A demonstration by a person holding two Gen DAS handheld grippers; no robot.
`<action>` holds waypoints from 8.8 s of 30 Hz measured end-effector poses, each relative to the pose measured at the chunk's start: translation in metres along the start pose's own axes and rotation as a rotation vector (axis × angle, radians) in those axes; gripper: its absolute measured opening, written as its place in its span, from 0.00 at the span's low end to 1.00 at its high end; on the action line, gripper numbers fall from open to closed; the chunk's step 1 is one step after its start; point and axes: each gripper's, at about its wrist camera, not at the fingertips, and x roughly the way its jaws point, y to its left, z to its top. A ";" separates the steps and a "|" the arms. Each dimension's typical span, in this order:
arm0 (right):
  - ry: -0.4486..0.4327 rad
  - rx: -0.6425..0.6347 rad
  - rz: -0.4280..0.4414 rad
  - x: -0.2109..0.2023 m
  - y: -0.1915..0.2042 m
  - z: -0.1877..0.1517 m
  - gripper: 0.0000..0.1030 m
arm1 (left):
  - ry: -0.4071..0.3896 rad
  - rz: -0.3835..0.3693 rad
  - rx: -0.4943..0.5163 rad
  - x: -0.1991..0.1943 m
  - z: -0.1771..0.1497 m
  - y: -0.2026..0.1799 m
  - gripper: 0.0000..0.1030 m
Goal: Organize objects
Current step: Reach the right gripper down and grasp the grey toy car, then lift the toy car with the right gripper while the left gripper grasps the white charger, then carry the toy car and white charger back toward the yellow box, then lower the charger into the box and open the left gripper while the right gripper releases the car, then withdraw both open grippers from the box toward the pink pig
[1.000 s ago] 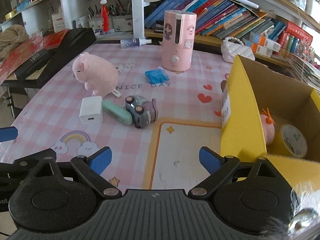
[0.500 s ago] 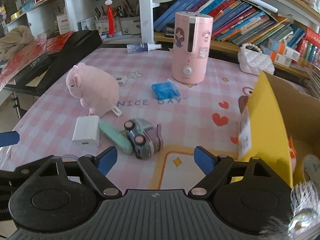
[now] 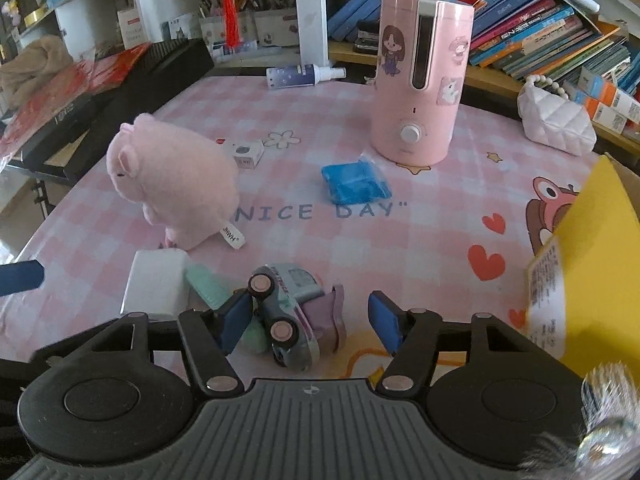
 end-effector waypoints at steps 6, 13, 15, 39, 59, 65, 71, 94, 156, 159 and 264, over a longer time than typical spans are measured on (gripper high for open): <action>0.054 0.008 0.029 0.018 -0.005 0.004 0.41 | 0.044 -0.014 -0.001 0.023 0.004 -0.003 0.78; 0.006 0.040 -0.021 0.006 -0.019 0.007 0.41 | 0.089 -0.020 -0.029 0.048 0.010 -0.004 0.67; -0.013 0.046 -0.027 0.000 -0.021 0.008 0.41 | 0.115 -0.009 -0.028 0.056 0.010 -0.005 0.65; -0.040 0.027 -0.010 -0.050 -0.008 -0.011 0.41 | 0.075 -0.044 -0.080 0.000 -0.006 0.016 0.40; -0.075 0.073 -0.042 -0.107 0.011 -0.056 0.41 | -0.025 -0.115 -0.064 -0.074 -0.037 0.019 0.40; -0.073 0.088 -0.056 -0.125 0.024 -0.079 0.41 | -0.034 -0.141 -0.045 -0.094 -0.059 0.019 0.40; -0.061 0.108 -0.073 -0.149 0.040 -0.112 0.41 | -0.030 -0.169 -0.029 -0.119 -0.085 0.021 0.40; -0.084 0.323 -0.234 -0.228 0.040 -0.212 0.41 | -0.047 -0.344 0.148 -0.170 -0.134 -0.014 0.40; -0.304 0.390 -0.387 -0.267 -0.179 -0.115 0.41 | -0.267 -0.582 0.322 -0.120 0.015 -0.218 0.40; -0.290 0.366 -0.362 -0.254 -0.190 -0.107 0.41 | -0.248 -0.554 0.317 -0.106 0.018 -0.226 0.40; -0.077 0.402 -0.406 -0.226 -0.079 -0.198 0.78 | -0.118 -0.266 0.228 -0.126 -0.092 -0.121 0.93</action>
